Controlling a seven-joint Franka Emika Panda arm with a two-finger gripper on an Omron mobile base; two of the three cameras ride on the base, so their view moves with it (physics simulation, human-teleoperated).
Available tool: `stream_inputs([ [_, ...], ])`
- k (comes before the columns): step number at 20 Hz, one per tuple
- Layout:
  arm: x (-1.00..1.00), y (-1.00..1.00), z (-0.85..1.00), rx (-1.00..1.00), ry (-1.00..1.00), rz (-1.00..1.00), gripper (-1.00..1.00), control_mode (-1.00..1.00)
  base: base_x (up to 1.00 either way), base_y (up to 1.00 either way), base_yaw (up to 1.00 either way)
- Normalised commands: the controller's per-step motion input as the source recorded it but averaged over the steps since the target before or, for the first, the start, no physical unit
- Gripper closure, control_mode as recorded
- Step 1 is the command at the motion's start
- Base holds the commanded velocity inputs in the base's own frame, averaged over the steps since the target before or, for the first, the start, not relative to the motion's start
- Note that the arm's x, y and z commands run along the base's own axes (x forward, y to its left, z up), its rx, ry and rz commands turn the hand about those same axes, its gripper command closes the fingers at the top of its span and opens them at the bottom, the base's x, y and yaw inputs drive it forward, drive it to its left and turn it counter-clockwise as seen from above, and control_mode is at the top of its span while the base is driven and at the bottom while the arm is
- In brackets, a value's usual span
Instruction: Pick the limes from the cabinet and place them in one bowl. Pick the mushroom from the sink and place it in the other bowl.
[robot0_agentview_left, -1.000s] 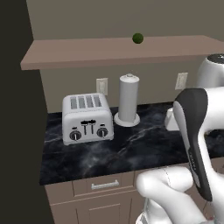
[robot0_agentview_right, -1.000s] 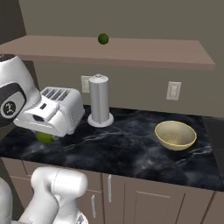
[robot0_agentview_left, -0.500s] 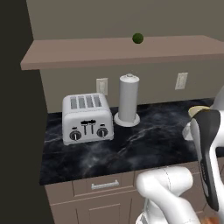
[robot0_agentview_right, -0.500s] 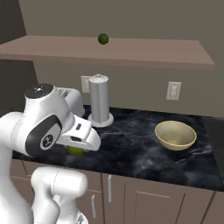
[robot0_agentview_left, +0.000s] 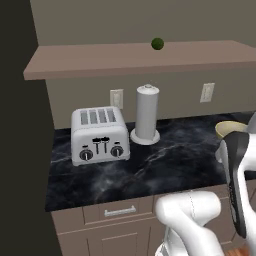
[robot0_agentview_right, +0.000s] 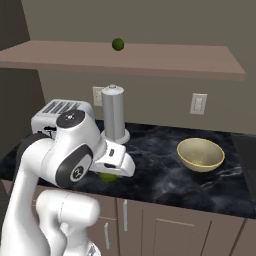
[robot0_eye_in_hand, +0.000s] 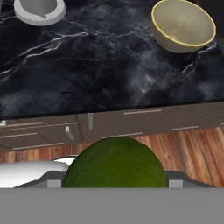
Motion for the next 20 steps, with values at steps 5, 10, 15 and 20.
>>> stream_inputs([
  [5,0.0,0.0,0.0,0.0,0.0,0.0,1.0,-1.0,0.0,0.0,0.0],
  [10,0.02,0.0,0.0,0.0,0.0,0.0,1.0,1.0,0.01,-0.01,0.0],
  [15,0.0,0.0,0.0,0.0,0.0,0.0,1.0,1.0,0.05,-0.31,0.0],
  [20,0.0,0.0,0.0,0.0,0.0,0.0,1.0,1.0,0.06,-0.5,0.0],
])
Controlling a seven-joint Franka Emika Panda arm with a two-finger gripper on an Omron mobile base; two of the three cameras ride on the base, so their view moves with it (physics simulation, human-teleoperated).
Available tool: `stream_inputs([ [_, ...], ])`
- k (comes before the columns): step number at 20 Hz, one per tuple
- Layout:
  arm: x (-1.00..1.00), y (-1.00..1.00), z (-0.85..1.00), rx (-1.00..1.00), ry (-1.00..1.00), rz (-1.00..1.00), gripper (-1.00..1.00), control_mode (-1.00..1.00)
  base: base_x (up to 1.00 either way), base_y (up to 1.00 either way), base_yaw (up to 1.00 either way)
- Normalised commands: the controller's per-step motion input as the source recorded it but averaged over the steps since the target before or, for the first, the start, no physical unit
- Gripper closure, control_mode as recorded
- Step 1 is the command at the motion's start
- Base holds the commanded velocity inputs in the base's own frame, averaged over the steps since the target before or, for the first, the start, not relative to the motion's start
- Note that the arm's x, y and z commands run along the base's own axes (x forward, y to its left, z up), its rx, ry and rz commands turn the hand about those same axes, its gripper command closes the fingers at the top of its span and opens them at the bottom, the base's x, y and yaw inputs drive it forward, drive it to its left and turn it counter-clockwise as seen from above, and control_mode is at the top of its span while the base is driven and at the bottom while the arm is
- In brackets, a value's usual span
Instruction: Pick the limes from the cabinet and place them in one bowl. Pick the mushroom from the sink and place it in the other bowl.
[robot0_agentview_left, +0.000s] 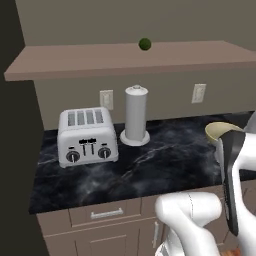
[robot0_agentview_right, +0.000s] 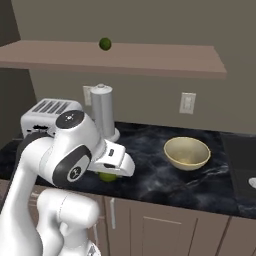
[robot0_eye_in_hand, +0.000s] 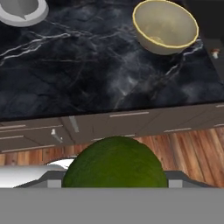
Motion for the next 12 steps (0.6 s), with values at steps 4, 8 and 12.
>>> stream_inputs([
  [4,0.0,0.0,0.0,0.0,0.0,0.0,1.0,1.0,0.06,-0.52,0.0],
  [8,0.0,0.0,0.0,0.0,0.0,0.0,1.0,1.0,0.04,-0.56,0.0],
  [12,0.0,0.0,0.0,0.0,0.0,0.0,1.0,1.0,0.04,-0.56,0.0],
])
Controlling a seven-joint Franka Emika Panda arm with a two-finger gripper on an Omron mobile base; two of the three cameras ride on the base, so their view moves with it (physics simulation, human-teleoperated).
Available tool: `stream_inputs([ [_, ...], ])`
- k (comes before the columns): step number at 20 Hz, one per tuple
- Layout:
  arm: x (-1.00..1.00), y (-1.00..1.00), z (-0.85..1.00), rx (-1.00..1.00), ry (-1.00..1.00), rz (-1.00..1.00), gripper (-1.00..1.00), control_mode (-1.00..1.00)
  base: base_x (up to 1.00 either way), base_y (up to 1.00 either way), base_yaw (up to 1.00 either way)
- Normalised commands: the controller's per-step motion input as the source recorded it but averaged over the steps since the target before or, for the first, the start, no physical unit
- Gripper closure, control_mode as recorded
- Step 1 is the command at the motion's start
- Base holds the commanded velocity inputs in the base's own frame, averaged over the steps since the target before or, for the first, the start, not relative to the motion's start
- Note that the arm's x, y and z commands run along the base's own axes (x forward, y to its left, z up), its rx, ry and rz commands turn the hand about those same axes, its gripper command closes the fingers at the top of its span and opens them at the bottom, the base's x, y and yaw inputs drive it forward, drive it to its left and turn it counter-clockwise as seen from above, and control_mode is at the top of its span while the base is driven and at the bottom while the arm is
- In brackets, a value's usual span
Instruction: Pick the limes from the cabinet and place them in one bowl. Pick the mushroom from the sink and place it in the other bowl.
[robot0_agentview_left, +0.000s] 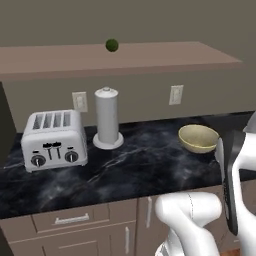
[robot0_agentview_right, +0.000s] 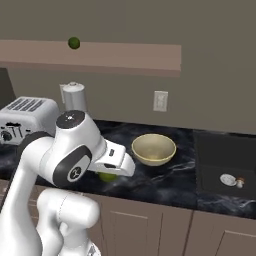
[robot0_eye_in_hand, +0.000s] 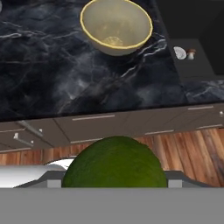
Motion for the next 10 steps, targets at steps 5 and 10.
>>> stream_inputs([
  [5,0.0,0.0,0.0,0.0,0.0,0.0,1.0,1.0,0.07,-0.52,0.0],
  [10,0.0,0.0,0.0,0.0,0.0,0.0,1.0,1.0,0.07,-0.27,0.01],
])
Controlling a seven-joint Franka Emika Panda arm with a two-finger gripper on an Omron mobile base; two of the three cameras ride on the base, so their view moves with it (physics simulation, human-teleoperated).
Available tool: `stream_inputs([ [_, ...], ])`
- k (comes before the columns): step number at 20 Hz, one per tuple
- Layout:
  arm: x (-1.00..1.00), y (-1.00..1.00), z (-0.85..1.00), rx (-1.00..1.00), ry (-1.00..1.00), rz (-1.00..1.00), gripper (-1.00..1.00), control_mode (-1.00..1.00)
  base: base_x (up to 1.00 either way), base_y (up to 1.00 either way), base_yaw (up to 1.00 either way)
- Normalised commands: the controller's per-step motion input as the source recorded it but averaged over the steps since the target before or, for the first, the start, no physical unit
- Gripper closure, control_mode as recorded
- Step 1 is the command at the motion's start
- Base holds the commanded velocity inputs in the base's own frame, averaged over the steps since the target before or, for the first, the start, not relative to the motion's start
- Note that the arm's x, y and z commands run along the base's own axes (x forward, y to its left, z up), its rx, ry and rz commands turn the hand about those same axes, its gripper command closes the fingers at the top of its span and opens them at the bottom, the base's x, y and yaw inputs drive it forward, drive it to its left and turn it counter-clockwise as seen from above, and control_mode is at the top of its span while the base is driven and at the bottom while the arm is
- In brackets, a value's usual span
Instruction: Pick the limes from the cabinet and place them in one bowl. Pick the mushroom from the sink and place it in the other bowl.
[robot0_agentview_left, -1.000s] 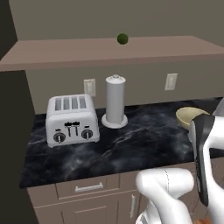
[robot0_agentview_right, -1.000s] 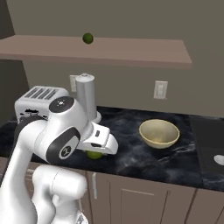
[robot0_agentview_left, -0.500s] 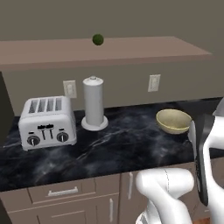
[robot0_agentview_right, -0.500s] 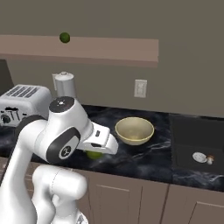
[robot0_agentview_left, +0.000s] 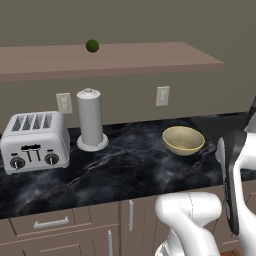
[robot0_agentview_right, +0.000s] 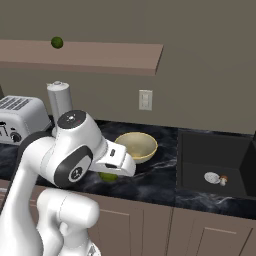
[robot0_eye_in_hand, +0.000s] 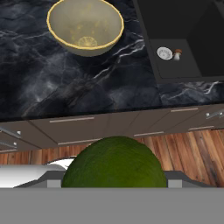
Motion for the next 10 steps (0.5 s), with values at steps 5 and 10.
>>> stream_inputs([
  [5,0.14,-0.03,0.0,0.0,0.0,0.03,1.0,-1.0,0.0,0.0,0.0],
  [10,0.47,0.0,-0.05,0.0,-0.03,0.02,1.0,-1.0,0.0,0.0,0.0],
])
